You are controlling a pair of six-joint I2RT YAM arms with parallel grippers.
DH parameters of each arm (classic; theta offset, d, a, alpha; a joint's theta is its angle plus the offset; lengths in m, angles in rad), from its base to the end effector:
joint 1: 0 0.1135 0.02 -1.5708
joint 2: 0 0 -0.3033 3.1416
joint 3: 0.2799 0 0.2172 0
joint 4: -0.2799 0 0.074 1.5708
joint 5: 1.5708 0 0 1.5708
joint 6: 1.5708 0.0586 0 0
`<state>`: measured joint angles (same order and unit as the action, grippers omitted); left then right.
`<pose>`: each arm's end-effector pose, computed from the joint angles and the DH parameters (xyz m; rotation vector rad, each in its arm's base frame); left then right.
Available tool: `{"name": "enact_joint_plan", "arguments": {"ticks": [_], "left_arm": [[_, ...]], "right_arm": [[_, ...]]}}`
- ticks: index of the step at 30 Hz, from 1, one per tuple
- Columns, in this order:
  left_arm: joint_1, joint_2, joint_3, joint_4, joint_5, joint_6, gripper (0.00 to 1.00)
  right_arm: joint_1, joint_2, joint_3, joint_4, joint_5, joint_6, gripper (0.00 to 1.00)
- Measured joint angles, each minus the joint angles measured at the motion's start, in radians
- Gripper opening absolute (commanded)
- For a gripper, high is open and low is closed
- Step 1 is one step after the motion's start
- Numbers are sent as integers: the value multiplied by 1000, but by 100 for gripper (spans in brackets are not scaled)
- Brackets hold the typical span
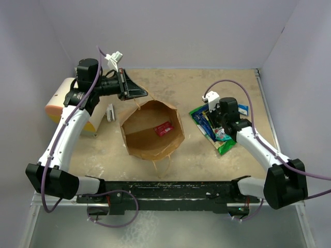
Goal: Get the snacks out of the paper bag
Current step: Place the snack at the center of the board.
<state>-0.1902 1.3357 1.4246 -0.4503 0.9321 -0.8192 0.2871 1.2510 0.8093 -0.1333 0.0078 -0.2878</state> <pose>0.2404 -0.0942 0.4482 0.0421 2.1009 -1.5371 0.2402 0.0704 0.2943 -0.6040 2.0590 -0.0088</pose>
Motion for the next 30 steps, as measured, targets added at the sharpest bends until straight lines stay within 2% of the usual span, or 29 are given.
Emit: {"name": "enact_joint_plan", "arguments": {"ticks": [10, 14, 17, 25, 30], "left_arm": [[0, -11, 0, 0, 1, 0, 0], [0, -13, 0, 0, 2, 0, 0], [0, -14, -7, 5, 7, 0, 0], [-18, -14, -55, 45, 37, -32, 0], [-33, -13, -56, 53, 53, -35, 0]], "right_arm": [[0, -62, 25, -57, 6, 51, 63], [0, -87, 53, -95, 7, 51, 65], [0, -121, 69, -126, -17, 15, 63], [26, -256, 137, -151, -331, -134, 62], [187, -327, 150, -122, -488, -204, 60]]}}
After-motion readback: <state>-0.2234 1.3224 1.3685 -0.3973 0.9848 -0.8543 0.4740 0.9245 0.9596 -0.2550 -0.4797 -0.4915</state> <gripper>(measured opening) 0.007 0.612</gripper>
